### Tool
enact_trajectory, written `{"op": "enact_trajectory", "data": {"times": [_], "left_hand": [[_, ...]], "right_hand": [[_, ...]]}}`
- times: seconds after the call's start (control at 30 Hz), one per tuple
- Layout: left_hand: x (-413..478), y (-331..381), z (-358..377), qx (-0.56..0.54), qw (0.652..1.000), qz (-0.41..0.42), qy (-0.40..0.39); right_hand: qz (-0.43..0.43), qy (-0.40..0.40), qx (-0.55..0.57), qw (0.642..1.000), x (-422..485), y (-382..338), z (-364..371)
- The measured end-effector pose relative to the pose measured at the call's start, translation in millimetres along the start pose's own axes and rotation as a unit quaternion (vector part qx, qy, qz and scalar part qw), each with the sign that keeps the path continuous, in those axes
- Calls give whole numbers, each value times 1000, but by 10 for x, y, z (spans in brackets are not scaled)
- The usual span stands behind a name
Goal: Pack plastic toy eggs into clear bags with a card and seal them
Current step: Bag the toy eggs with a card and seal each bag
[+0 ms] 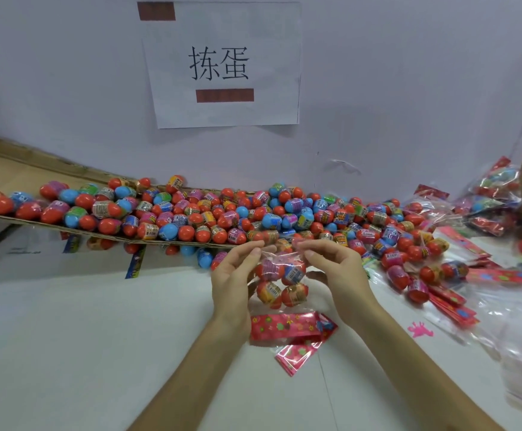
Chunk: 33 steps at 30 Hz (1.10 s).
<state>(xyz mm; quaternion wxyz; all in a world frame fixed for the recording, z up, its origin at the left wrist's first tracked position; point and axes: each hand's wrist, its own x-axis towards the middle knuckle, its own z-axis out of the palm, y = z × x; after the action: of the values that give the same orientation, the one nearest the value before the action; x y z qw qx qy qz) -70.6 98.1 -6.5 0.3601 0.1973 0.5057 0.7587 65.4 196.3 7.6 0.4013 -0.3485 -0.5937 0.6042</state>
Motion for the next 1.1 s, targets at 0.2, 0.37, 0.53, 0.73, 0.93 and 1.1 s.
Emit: {"op": "enact_trajectory", "data": {"times": [0.2,0.37,0.53,0.73,0.93,1.1], "left_hand": [[-50,51,57,-53,996,-30,-68],[-116,77,60,1,984,-71,-162],[-149,57,77,38,985,-57,-156],[-153,92,53,3,989,-53,-135],[-163,99,79,-24,983,-87,-159],[-152,140,76,-41,971,-103,-214]], "right_hand": [[-1,10,46,999,-6,-37,16],[-10,3,50,999,-10,-32,-2],[-16,12,44,999,-5,-45,-11],[32,-73,32,996,-23,-48,19],[61,-106,150,981,12,-48,-24],[36,-60,138,988,39,7,-26]]}}
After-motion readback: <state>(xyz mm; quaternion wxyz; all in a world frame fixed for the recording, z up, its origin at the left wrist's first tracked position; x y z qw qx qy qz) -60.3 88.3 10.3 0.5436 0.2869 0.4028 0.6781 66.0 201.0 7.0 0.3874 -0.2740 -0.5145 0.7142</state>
